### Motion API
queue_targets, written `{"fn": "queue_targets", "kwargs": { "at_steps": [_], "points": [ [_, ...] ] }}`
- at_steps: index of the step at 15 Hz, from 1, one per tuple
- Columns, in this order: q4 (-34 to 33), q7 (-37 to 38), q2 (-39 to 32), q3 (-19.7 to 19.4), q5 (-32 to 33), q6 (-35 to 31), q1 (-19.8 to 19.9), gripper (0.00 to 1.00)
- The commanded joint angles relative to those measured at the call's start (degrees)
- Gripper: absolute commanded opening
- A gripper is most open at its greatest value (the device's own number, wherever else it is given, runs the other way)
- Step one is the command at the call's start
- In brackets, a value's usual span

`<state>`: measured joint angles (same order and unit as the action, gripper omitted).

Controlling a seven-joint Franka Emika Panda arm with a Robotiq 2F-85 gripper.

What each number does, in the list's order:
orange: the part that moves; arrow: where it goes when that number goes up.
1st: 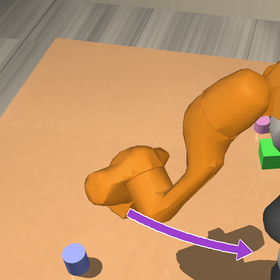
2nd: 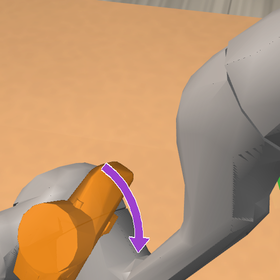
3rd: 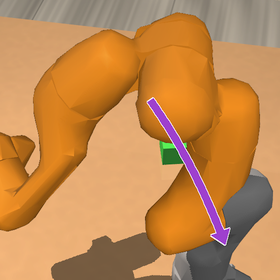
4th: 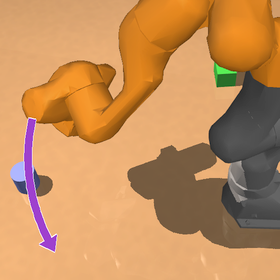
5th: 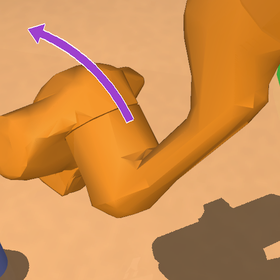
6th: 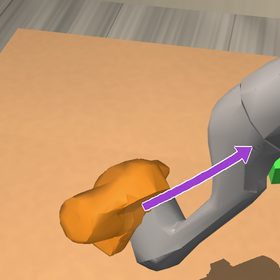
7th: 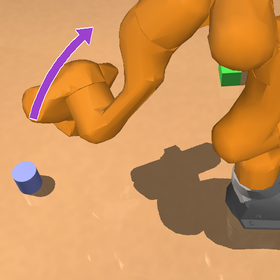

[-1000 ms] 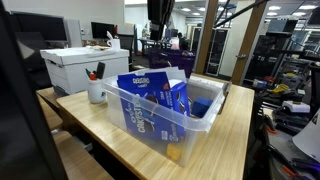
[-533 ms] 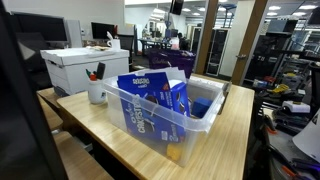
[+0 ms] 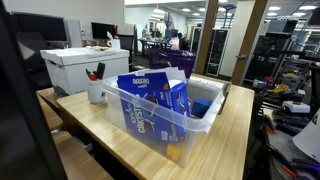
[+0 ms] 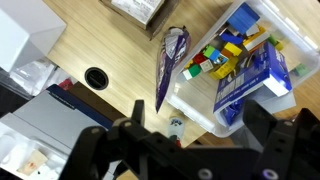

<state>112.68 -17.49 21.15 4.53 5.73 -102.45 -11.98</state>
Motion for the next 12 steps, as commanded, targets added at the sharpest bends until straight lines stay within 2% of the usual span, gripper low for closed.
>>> {"fn": "queue_targets", "kwargs": {
  "at_steps": [1, 5, 6, 12],
  "points": [
    [2.5, -3.0, 4.9, -1.8, -0.2, 1.8, 1.7, 1.00],
    [3.8, -3.2, 6.6, -5.0, -1.8, 2.4, 2.6, 1.00],
    [2.0, -1.7, 5.3, -3.9, -0.5, 2.1, 2.5, 1.00],
    [2.1, -1.6, 5.3, -3.8, -0.4, 2.1, 2.6, 1.00]
  ]
}}
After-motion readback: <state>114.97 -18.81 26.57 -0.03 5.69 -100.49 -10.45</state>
